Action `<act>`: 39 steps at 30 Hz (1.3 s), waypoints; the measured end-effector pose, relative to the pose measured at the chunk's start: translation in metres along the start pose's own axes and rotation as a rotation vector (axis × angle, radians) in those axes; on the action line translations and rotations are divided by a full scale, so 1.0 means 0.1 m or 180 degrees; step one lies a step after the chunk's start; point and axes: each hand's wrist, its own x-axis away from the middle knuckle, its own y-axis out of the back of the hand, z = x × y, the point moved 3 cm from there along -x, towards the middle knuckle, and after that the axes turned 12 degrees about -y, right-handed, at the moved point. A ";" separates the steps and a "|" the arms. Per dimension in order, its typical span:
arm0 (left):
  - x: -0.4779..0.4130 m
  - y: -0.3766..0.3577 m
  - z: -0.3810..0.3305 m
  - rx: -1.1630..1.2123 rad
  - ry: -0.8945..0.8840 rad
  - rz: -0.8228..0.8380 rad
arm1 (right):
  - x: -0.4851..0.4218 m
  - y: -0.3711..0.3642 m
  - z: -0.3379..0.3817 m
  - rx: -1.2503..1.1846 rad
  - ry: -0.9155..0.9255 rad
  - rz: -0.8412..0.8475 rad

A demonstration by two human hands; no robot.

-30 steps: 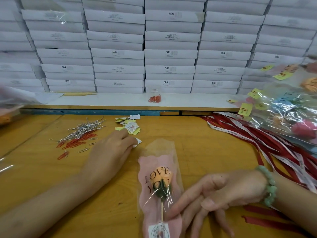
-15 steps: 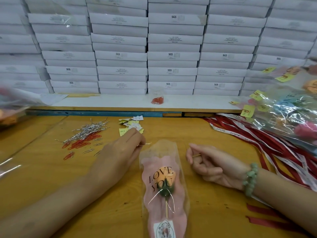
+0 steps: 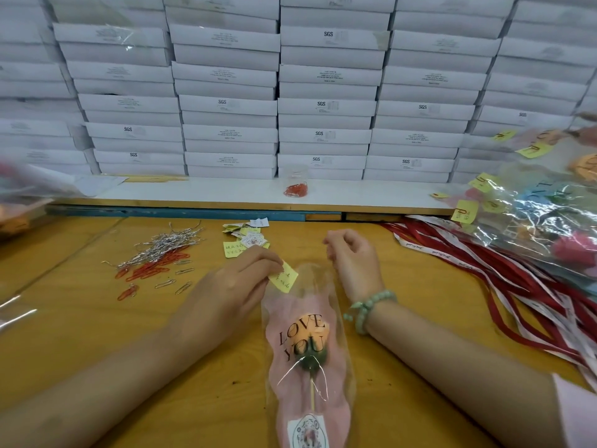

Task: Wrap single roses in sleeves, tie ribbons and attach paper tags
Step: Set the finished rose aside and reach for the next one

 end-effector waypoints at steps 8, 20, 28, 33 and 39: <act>-0.01 -0.01 -0.02 0.0234 0.0228 -0.0007 | 0.17 -0.15 0.04 0.1160 0.1343 0.0686; 0.01 -0.03 -0.03 0.0031 0.0151 0.0194 | 0.13 -0.17 -0.04 0.1014 0.0506 0.1284; 0.00 -0.02 -0.02 -0.0052 0.0099 0.0295 | 0.08 -0.14 -0.07 0.1037 0.0538 0.0969; 0.02 -0.03 0.03 -0.0067 0.0173 0.0233 | 0.09 -0.16 -0.07 0.1133 0.0578 0.1036; 0.02 -0.03 0.03 -0.0031 0.0284 0.0279 | 0.11 -0.16 -0.10 0.1312 0.0555 0.0935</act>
